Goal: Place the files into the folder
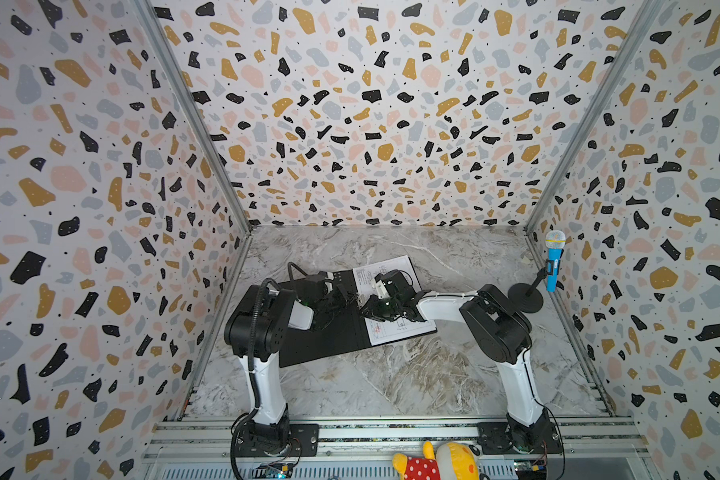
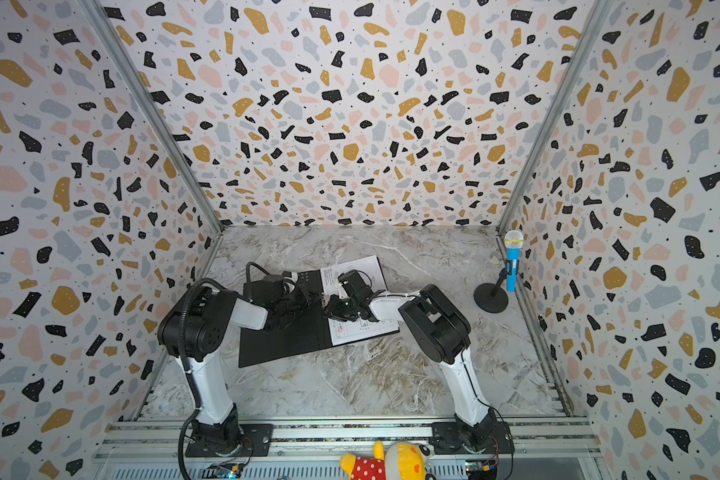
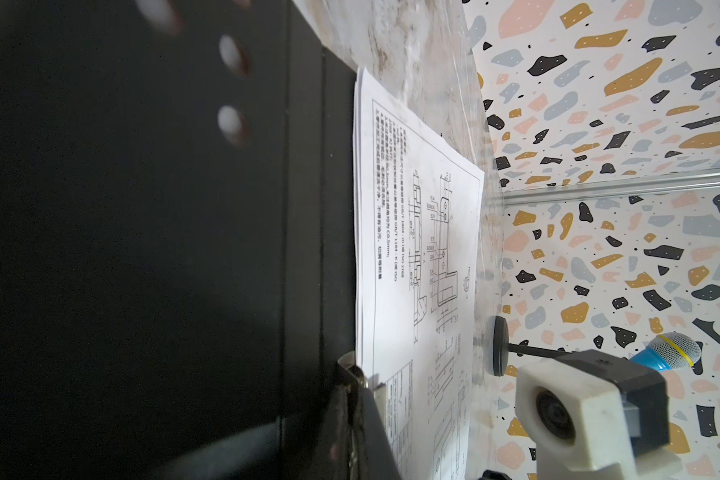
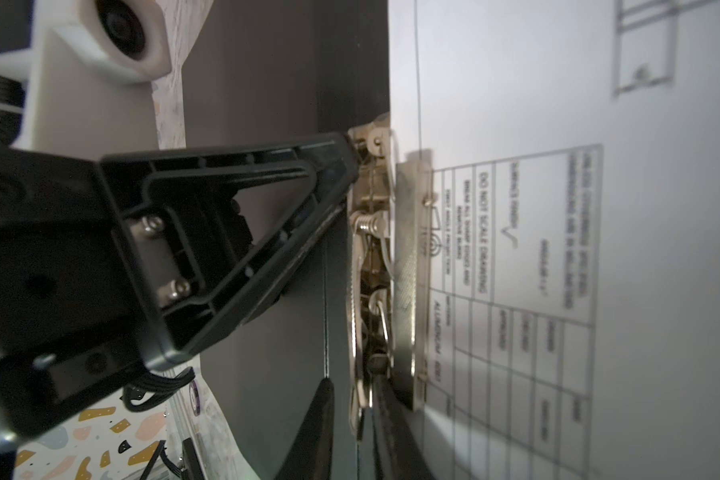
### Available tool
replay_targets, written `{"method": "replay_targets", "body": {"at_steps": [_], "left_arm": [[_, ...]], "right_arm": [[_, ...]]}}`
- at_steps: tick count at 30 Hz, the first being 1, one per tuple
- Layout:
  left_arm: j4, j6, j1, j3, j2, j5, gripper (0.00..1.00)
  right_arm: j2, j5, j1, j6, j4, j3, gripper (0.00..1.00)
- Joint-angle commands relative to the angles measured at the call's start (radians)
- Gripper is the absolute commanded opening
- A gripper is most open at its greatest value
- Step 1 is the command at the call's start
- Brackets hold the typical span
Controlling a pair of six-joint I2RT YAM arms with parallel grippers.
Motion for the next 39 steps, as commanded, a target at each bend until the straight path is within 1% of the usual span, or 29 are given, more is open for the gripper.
{"method": "replay_targets", "body": {"at_steps": [1,5,10,14,17,21,25,28,30,35,39], "left_arm": [[-0.062,0.038,-0.005,0.003,0.01,0.014,0.05],[-0.077,0.051,-0.005,0.011,0.01,0.014,0.06],[-0.084,0.057,-0.005,0.018,0.014,0.019,0.06],[-0.086,0.06,-0.005,0.025,0.014,0.022,0.06],[-0.081,0.056,-0.006,0.029,0.016,0.025,0.07],[-0.076,0.054,-0.007,0.039,0.016,0.031,0.07],[-0.073,0.059,-0.015,0.055,0.017,0.048,0.09],[-0.08,0.069,-0.023,0.064,0.017,0.051,0.1],[-0.091,0.075,-0.03,0.074,0.019,0.058,0.12],[-0.125,0.115,-0.044,0.105,0.018,0.065,0.17],[-0.161,0.137,-0.06,0.136,0.031,0.063,0.21]], "right_arm": [[-0.01,0.061,-0.01,0.024,-0.11,-0.044,0.32],[-0.028,0.043,-0.01,0.052,-0.071,-0.052,0.38],[-0.05,0.022,-0.01,0.077,-0.042,-0.044,0.5],[-0.071,0.004,-0.011,0.104,-0.006,-0.049,0.53],[-0.092,-0.005,-0.015,0.13,0.026,-0.063,0.57],[-0.136,-0.033,-0.021,0.164,0.13,-0.107,0.6],[-0.191,-0.051,-0.034,0.169,0.229,-0.166,0.61],[-0.243,-0.065,-0.051,0.148,0.296,-0.218,0.61],[-0.271,-0.081,-0.071,0.118,0.31,-0.244,0.61],[-0.363,-0.076,-0.144,-0.036,0.22,-0.303,0.63],[-0.45,-0.019,-0.239,-0.155,0.133,-0.38,0.66]]}}
